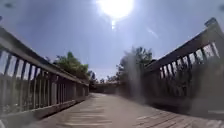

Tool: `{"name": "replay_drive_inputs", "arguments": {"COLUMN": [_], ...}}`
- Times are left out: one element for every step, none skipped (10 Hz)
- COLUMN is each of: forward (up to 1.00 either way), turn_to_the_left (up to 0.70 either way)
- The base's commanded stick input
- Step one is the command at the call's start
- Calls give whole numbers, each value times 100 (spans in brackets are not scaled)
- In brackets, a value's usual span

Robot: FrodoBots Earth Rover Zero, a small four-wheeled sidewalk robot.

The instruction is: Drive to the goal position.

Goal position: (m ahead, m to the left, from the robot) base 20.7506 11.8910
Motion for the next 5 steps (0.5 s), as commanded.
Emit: {"name": "replay_drive_inputs", "arguments": {"forward": [70, 70, 70, 70, 70], "turn_to_the_left": [0, 0, 0, 0, 0]}}
